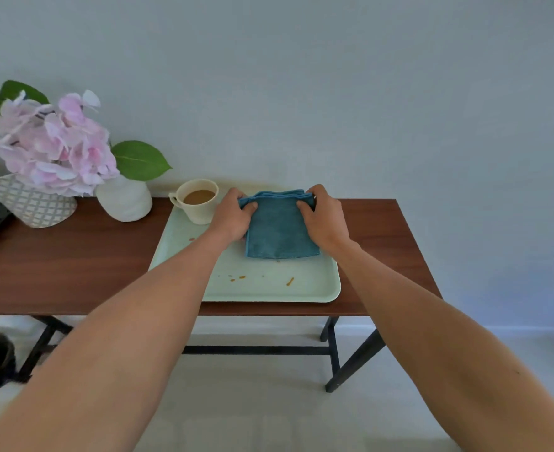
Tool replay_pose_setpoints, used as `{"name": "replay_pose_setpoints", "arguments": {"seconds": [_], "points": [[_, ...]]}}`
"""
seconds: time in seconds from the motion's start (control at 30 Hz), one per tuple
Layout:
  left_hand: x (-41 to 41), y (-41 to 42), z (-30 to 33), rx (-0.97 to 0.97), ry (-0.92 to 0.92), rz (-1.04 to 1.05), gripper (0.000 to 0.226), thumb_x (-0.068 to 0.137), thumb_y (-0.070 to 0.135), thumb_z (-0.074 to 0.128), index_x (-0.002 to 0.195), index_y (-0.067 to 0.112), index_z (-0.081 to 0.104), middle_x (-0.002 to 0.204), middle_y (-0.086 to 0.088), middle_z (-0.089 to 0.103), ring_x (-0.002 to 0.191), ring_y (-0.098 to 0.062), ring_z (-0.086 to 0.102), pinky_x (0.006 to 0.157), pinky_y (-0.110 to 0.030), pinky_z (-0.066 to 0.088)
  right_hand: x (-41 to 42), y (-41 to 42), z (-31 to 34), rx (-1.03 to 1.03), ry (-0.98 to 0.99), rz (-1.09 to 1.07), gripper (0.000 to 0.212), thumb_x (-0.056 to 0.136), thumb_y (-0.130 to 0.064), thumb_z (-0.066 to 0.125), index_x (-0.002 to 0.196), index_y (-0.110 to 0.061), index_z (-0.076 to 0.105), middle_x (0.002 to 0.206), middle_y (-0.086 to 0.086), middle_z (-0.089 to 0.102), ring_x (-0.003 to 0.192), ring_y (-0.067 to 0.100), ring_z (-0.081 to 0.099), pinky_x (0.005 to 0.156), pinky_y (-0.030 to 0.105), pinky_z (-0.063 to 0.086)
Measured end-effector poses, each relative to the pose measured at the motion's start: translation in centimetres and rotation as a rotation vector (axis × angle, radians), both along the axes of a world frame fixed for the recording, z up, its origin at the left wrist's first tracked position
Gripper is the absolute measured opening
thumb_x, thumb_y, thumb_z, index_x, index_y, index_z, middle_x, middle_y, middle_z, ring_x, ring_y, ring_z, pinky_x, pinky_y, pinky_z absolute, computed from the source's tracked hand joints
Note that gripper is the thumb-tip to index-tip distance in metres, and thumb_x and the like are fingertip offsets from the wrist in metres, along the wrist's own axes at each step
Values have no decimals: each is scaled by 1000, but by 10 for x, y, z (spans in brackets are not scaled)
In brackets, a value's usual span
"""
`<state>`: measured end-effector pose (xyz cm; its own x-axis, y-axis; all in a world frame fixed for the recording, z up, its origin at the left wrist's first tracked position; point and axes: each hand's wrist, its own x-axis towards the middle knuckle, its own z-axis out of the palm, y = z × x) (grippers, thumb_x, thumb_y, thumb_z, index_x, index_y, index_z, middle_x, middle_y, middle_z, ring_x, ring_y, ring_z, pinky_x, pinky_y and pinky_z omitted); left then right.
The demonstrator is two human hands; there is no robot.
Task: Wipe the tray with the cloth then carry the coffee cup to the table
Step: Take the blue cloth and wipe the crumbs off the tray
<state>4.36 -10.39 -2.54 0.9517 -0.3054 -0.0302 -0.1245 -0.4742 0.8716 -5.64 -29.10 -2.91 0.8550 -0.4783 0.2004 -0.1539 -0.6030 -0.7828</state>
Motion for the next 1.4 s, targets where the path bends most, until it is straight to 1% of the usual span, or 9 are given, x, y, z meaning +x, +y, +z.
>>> {"name": "replay_pose_setpoints", "arguments": {"seconds": [0.13, 0.23, 0.37, 0.57, 0.63, 0.73, 0.9, 1.13, 1.4], "points": [[3, -3, -13, 72, -122, 6, 15, 99, 28, 62, 107, 17, 58, 95, -1, 63, 90, -26, 65, 74, -36, 52, -1, 6, -9, -155, 84, -104, 16, 104, -27, 52, 116, -17, 54, 105, 4, 65, 91, 31, 61, 73, 43, 50], [-2, 4, -13, 184, -284, -4, 20, 99, 40, 60, 112, 26, 62, 93, 10, 64, 83, -15, 61, 70, -32, 44, -3, 12, -12, -300, 90, -154, 23, 104, -25, 51, 125, -15, 54, 116, 5, 64, 101, 28, 60, 74, 40, 45], [-13, 37, -8, 352, -581, -124, 24, 102, 43, 52, 111, 25, 65, 90, 11, 67, 77, -13, 62, 65, -34, 50, -4, 31, -13, -522, 93, -154, 32, 99, -16, 51, 130, -10, 56, 125, 11, 61, 113, 31, 54, 92, 42, 43], [-16, 107, -10, 494, -682, -84, 24, 98, 39, 54, 90, 21, 66, 80, 6, 64, 71, -21, 60, 61, -34, 44, 5, 76, -16, -653, 177, -89, 42, 99, -26, 51, 136, -8, 55, 148, 14, 46, 134, 36, 42, 110, 47, 31], [-9, 130, -14, 520, -686, -68, 20, 97, 32, 56, 95, 17, 69, 90, 0, 65, 82, -26, 60, 66, -38, 48, 11, 86, -21, -603, 335, -78, 54, 102, -45, 42, 143, -9, 49, 152, 16, 42, 139, 36, 37, 114, 50, 27], [3, 159, -25, 646, -653, -71, 32, 99, 23, 54, 124, 8, 67, 121, -12, 62, 108, -36, 57, 88, -48, 47, 14, 92, -31, -508, 538, -108, 80, 100, -65, 25, 158, -11, 27, 166, 19, 20, 151, 41, 14, 121, 58, 8], [17, 178, -42, 619, -306, -25, 52, 105, 31, 33, 157, 25, 35, 163, 1, 34, 149, -27, 28, 117, -52, 22, 17, 96, -41, -451, 608, -138, 93, 94, -77, 13, 164, -17, 2, 170, 17, -6, 155, 38, -12, 119, 62, -13], [20, 180, -51, 585, -222, -46, 57, 105, 31, 24, 161, 34, 23, 168, 12, 22, 156, -15, 8, 123, -53, -6, 50, 104, -41, -421, 680, -195, 93, 90, -79, 9, 163, -25, -6, 169, 17, -12, 153, 40, -18, 114, 66, -19], [19, 178, -54, 562, -214, -13, 57, 104, 31, 23, 161, 35, 23, 168, 13, 21, 156, -13, 6, 124, -53, -8, 71, 117, -42, -539, 635, 12, 68, 99, -55, 7, 163, -34, -5, 171, 7, -10, 155, 37, -13, 117, 65, -14]]}}
